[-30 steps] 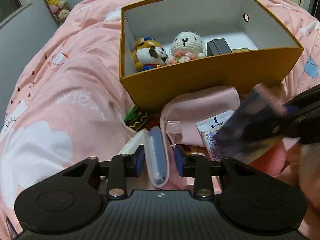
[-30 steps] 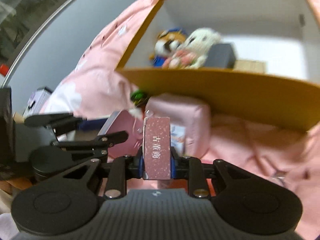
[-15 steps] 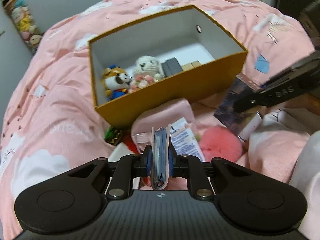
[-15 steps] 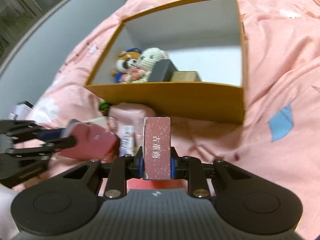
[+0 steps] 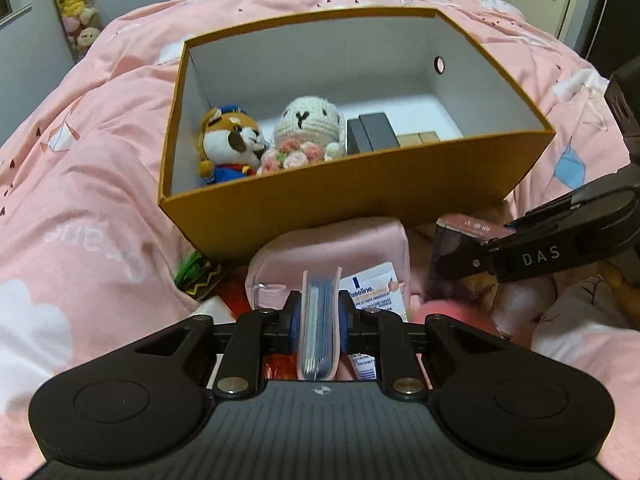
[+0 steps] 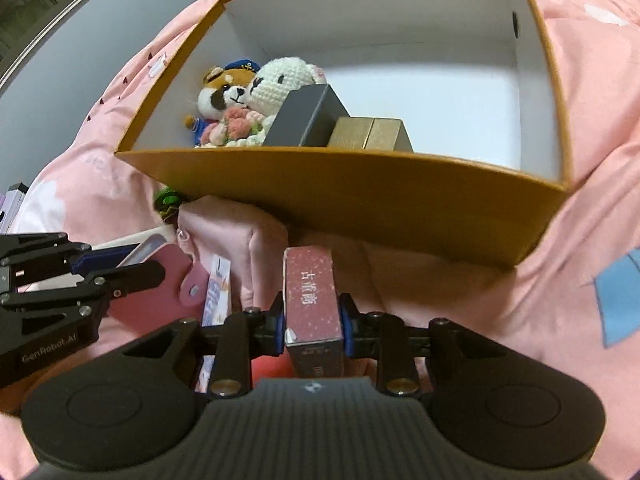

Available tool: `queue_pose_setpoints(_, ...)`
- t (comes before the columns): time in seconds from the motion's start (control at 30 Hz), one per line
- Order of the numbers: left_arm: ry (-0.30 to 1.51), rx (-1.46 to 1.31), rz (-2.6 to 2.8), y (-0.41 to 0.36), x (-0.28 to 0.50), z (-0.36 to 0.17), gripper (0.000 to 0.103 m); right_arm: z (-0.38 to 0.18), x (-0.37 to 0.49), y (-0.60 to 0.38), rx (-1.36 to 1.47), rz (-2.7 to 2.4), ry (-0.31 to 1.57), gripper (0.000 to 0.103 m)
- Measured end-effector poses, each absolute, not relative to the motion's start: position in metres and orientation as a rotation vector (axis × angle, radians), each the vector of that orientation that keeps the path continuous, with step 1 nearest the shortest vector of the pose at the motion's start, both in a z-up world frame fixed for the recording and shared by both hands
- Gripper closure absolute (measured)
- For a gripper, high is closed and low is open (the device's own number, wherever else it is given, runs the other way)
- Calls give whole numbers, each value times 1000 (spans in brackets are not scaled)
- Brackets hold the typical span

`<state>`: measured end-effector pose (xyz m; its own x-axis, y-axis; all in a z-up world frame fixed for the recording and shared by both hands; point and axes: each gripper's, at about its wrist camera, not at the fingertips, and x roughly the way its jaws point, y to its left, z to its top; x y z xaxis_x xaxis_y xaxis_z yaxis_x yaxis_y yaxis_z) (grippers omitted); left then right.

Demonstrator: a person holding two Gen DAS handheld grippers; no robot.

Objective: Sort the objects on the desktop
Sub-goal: 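Lift the clear case with the left gripper while the right lifts the card box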

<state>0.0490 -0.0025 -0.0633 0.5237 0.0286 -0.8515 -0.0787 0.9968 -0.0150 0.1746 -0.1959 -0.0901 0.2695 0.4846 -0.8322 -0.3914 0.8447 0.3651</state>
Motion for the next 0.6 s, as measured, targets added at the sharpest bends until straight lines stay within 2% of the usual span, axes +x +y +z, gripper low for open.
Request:
queue_pose_setpoints(0.13,1030,28,54,-14,40,-67,81,-93,169,-197,95,595,1164,67)
queue_pose_setpoints(0.3,1098,80,44,-18,22,-71,63,-97,157,-203,96,595,1186,61)
queue_pose_setpoints(0.33,1115,93,40,-19,18,-72,53,-98,154,-204,94,596,1192,60)
queue_pose_setpoints(0.37,1127,102,34,-19,16,-73,51,-99,152,-204,92,598,1196,59)
queue_pose_setpoints(0.5,1159,104,27,-20,12,-77,52,-102,145,-205,89,594,1204,58)
queue_pose_setpoints(0.57,1168,103,36,-20,13,-78,62,-103,142,-207,90,589,1210,58)
queue_pose_setpoints(0.6,1169,105,40,-20,12,-78,64,-103,140,-208,87,587,1214,58)
